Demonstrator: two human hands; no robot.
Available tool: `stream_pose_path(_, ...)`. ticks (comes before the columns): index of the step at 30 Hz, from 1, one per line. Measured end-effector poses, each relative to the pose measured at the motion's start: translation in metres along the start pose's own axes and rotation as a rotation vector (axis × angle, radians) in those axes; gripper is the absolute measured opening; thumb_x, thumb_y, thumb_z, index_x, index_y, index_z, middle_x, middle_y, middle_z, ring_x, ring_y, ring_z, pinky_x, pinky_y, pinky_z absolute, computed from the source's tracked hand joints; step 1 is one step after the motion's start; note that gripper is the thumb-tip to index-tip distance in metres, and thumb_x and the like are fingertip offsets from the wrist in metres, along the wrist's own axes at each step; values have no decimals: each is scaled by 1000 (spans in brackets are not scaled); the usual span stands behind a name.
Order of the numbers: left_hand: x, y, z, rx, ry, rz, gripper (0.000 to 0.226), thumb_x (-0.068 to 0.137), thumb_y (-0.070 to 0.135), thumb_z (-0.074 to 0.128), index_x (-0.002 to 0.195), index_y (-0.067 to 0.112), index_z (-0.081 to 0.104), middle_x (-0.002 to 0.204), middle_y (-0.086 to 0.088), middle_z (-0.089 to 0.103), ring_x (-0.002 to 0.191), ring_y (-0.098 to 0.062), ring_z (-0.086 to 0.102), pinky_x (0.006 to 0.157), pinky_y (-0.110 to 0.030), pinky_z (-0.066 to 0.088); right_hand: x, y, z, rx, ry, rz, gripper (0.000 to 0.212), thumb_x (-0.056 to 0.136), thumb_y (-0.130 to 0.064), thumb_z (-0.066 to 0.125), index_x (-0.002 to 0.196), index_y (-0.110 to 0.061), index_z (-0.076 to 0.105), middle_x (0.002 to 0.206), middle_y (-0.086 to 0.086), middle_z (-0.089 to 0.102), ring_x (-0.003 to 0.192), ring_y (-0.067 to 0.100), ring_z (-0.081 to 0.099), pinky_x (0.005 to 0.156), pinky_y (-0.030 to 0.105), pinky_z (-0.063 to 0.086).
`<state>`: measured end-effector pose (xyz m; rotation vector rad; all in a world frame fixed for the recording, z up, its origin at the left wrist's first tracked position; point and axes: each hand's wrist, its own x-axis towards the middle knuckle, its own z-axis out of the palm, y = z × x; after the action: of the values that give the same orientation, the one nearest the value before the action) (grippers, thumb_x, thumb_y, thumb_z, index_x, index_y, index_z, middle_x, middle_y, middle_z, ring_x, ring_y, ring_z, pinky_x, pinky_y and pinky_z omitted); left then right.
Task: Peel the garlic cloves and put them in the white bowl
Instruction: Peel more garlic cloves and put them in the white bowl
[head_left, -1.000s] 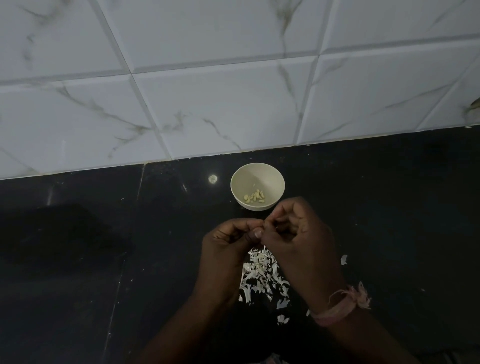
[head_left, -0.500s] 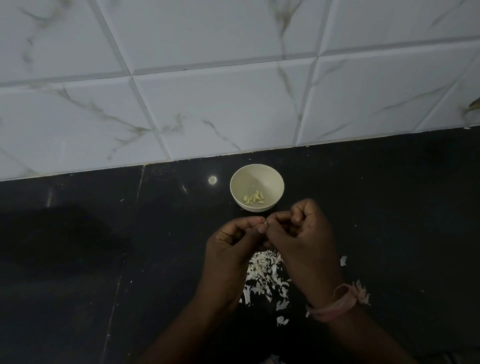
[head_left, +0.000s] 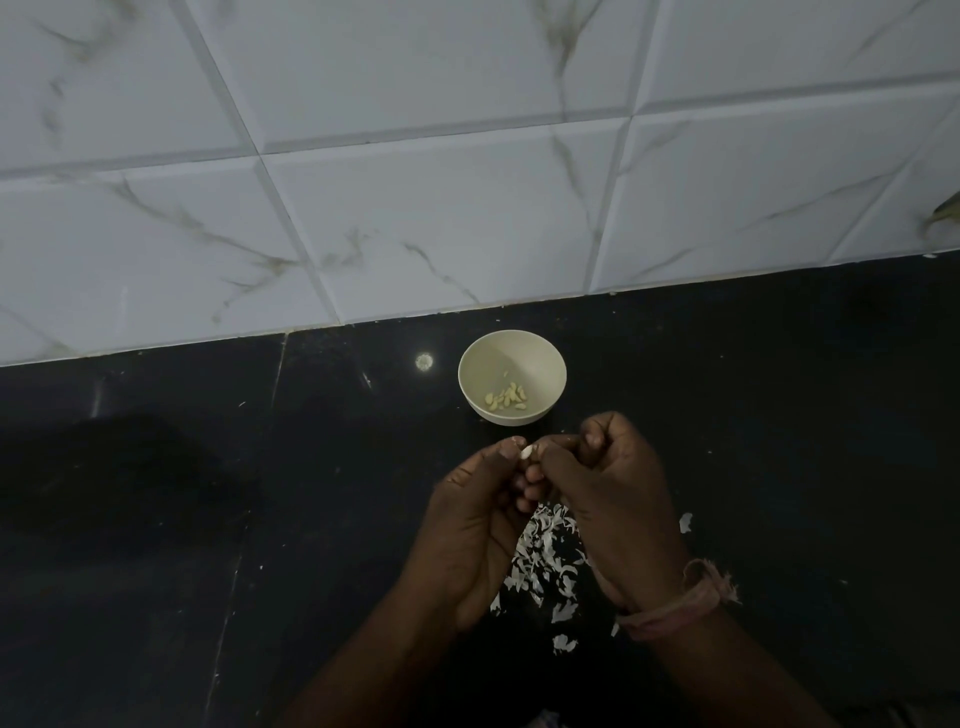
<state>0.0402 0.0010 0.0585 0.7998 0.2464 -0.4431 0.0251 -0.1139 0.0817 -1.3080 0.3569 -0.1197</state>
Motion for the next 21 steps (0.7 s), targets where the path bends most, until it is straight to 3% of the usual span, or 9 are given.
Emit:
stream_pose_path(6,0,0,0,31,-18,18,24,86,6,62,107,-6,66,83,-13,68,68,-14,62,66,-24,57,1,3,-5,-116,48,-34,29,88,6,63,83,-13,42,79,26,67,61,31,67,59,41,59)
stream_pose_path(10,1,-1,1,34,-6,35,19,80,-5,63,99,-5,64,73,-14,64,58,-14,59,57,-24,56,1,4,-4,-160,36,-56,30,85,8,64,82,-13,42,77,24,66,59,29,66,60,41,59)
stream_pose_path(16,5,-4,-4,67,-6,70,18,87,9,60,98,-5,63,71,-11,59,62,-13,53,64,-24,50,0,2,-1,-90,5,-39,28,89,10,60,84,-11,42,75,31,63,61,30,64,61,49,58)
stream_pose_path(21,6,-8,-5,61,15,72,21,90,15,57,95,-2,67,72,-7,61,63,-10,53,63,-21,47,3,4,0,-7,8,-5,27,91,10,59,86,-11,42,73,25,66,62,29,65,57,42,58)
